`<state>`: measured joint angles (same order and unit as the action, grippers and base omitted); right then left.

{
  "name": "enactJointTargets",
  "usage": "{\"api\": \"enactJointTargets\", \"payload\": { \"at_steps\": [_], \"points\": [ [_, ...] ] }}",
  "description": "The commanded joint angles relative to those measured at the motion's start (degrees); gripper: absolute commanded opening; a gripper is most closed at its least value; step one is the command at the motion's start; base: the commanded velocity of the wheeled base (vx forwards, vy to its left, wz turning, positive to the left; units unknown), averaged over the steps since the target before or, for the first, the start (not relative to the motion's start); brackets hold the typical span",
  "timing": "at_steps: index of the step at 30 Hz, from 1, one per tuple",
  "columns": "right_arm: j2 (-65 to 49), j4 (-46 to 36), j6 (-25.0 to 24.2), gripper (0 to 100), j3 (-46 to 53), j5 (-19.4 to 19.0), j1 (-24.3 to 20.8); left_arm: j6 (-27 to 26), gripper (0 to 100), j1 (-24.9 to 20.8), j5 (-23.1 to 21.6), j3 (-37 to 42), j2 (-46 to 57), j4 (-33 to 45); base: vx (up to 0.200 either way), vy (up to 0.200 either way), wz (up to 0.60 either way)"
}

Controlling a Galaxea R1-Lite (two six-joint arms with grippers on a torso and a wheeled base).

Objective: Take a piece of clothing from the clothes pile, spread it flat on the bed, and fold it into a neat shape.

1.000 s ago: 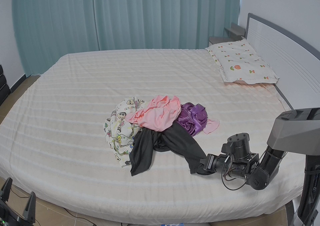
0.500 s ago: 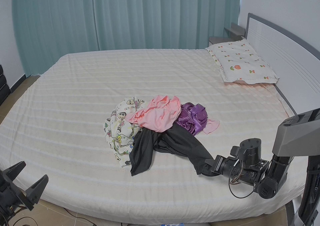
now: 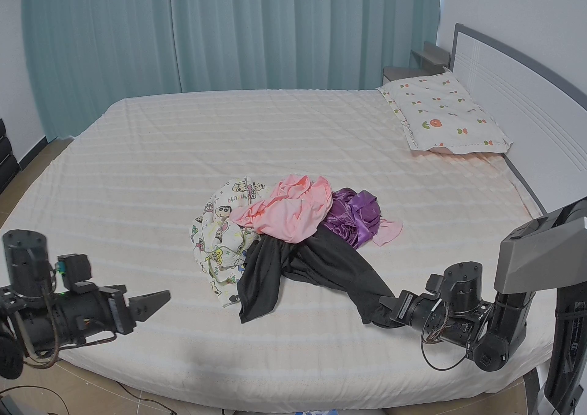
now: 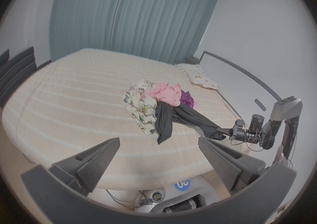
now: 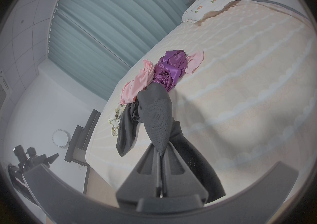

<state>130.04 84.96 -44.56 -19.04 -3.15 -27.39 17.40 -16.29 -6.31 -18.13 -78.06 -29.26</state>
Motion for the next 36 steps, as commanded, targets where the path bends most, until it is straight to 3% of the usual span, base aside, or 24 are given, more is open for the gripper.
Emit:
{"api": "enactJointTargets", "payload": {
  "at_steps": [1,7,16,19,26,36],
  "points": [
    [3.21,4.96,-1.15,0,2.08,-0.11,0.59,14.95,100,-12.89,3.50,-17.73,-49.39,-15.13,0.000,0.000,0.00],
    [3.29,4.96,-1.15,0,2.25,0.24,0.06,16.62,100,-16.85,9.57,-24.76,-55.10,-11.96,0.000,0.000,0.00],
    [3.56,5.04,-1.15,0,2.25,0.24,-0.03,16.79,100,-17.11,12.12,-32.94,-59.40,-7.74,0.000,0.000,0.00],
    [3.38,5.04,-1.15,0,2.43,0.33,-0.03,16.71,100,-17.29,15.19,-36.28,-61.87,-6.51,0.000,0.000,0.00],
    [3.38,5.04,-1.06,0,2.61,1.74,-0.21,16.71,100,-17.38,16.51,-36.63,-59.93,-1.50,0.000,0.000,0.00],
    [3.38,5.04,-1.06,0,2.78,1.91,-0.38,16.71,100,-16.50,19.94,-36.72,-53.43,-0.54,0.000,0.000,0.00]
  ]
}}
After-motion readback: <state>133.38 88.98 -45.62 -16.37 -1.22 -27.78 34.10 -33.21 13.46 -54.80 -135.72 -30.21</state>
